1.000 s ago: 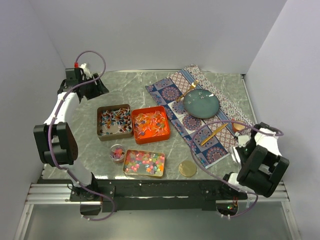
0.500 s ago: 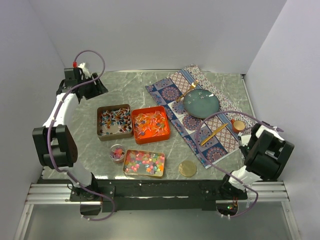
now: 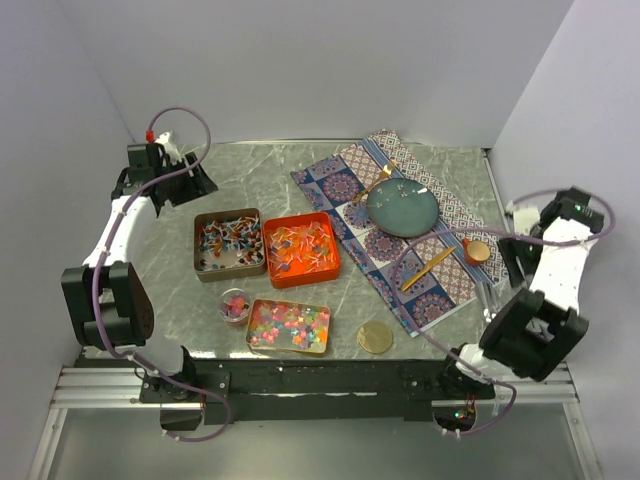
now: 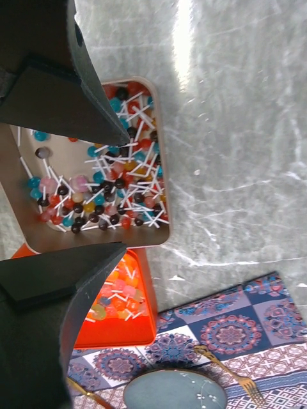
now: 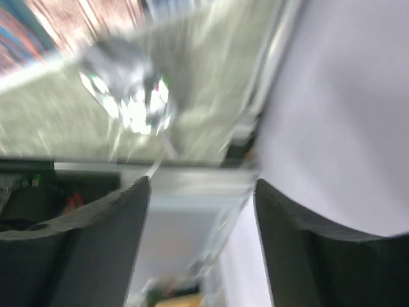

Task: Pack the candies
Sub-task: Place the spatula at the corner of the board, then adjust the storage box at the center of the board.

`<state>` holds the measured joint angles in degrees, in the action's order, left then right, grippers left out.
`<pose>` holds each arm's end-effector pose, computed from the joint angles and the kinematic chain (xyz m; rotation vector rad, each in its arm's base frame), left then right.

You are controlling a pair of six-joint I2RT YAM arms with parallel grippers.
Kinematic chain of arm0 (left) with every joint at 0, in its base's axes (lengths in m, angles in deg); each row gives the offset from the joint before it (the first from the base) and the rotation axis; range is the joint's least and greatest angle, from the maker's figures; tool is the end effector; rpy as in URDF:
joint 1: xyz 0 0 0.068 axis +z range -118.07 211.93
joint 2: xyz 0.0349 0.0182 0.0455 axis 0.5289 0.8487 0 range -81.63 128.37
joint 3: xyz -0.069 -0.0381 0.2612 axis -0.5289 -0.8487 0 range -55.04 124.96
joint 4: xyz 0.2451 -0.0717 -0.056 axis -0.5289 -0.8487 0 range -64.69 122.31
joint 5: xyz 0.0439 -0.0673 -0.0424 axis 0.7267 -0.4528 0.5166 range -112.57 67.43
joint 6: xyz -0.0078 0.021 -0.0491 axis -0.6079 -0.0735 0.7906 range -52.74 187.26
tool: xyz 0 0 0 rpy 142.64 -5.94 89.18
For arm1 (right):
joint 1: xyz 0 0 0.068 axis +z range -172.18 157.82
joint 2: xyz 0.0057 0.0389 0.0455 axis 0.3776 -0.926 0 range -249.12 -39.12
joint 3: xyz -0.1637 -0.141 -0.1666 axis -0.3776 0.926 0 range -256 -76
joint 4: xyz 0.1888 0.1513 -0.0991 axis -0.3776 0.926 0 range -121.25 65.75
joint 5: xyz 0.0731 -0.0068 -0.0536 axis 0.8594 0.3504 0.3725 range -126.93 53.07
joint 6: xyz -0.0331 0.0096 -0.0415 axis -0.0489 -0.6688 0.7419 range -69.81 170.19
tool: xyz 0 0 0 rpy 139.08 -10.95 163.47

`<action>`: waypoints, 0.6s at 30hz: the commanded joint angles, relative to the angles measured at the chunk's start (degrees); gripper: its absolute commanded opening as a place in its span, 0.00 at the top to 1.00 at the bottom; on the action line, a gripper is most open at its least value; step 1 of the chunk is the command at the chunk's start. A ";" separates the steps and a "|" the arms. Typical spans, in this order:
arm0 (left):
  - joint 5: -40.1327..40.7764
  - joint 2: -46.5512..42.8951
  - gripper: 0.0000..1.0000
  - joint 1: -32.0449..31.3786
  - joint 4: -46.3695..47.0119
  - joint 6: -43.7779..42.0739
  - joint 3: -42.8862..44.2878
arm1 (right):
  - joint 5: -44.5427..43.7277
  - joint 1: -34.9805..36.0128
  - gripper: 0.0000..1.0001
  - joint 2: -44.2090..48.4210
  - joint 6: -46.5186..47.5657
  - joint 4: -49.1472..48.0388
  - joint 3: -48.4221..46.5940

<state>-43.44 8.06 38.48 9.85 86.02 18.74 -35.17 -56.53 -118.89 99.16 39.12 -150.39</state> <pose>0.3538 0.0278 0.3014 -0.2949 2.2201 -0.5232 0.2066 -0.1398 0.3038 -0.3781 2.9038 -0.2098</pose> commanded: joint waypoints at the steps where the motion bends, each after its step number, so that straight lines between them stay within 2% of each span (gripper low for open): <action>1: -2.34 -3.64 0.32 -0.30 3.47 1.54 -1.79 | 13.26 15.67 0.23 7.86 7.19 6.12 -2.27; 3: -2.78 -4.08 0.32 -0.22 3.39 1.45 -1.97 | 13.79 25.42 0.23 12.67 9.11 1.55 3.51; 4: -2.78 -4.43 0.32 -0.13 3.21 1.28 -1.97 | 14.49 32.95 0.22 14.27 9.65 -4.65 5.81; 6: -2.61 -4.96 0.32 -0.13 2.77 0.75 -2.06 | 19.50 39.42 0.15 17.96 13.41 -10.66 12.47; 7: -2.43 -5.66 0.32 -0.22 2.60 0.83 -2.32 | 19.34 46.49 0.14 18.50 14.48 -16.09 14.60; 10: -4.87 -7.33 0.32 0.05 3.03 0.49 -3.37 | 17.49 56.80 0.10 16.58 20.54 -19.64 19.63; 11: -5.32 -7.68 0.32 0.13 3.21 0.83 -4.16 | 18.27 58.50 0.00 16.05 21.25 -20.44 20.33; 14: -7.78 -9.18 0.31 0.05 3.21 1.54 -5.57 | 18.81 65.08 0.00 14.20 28.61 -20.36 22.27; 18: -5.77 -11.64 0.29 0.31 1.80 1.36 -8.20 | 19.59 70.55 0.00 13.59 37.94 -18.69 25.69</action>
<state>-48.44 0.04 38.48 11.53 86.72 12.99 -17.36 9.59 -105.62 123.88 21.42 -126.92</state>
